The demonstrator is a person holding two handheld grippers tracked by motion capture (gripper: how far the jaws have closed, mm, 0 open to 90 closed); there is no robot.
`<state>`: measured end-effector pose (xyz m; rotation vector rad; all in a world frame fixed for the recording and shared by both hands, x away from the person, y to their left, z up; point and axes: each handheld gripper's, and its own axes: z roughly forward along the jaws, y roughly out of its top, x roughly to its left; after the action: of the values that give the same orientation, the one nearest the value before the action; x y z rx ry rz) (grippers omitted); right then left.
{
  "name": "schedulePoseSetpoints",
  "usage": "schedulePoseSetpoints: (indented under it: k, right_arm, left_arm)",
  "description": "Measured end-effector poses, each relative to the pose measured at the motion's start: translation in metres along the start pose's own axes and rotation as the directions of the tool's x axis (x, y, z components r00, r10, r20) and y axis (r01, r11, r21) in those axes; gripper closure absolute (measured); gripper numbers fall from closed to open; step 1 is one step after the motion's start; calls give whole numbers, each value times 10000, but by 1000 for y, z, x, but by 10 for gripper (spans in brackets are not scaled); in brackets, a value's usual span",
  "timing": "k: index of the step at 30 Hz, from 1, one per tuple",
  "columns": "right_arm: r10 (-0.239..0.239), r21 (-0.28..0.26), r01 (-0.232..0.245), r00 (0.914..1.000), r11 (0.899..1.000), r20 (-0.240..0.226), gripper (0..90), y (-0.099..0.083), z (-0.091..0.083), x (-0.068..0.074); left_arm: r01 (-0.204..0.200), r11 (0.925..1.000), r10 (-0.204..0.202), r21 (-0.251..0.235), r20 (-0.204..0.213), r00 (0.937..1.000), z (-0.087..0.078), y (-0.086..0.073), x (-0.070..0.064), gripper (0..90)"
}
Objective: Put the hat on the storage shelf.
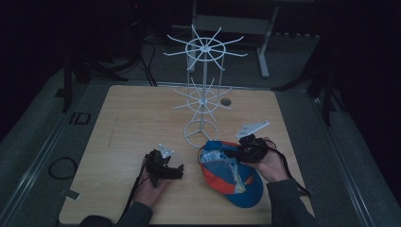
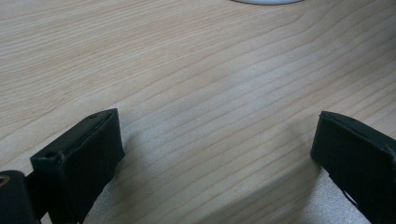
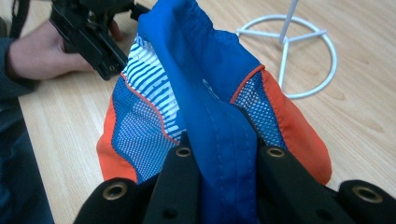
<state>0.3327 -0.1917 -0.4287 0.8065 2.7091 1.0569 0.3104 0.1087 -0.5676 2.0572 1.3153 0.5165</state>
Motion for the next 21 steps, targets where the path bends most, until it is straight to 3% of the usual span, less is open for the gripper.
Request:
schedulePoseSetpoints:
  k: [21]
  right_arm:
    - [347, -1014, -349, 9994, 9942, -45, 834, -11, -19, -4]
  left_arm:
    - [-3, 10000, 3, 0, -4, 10000, 0, 0, 0, 26]
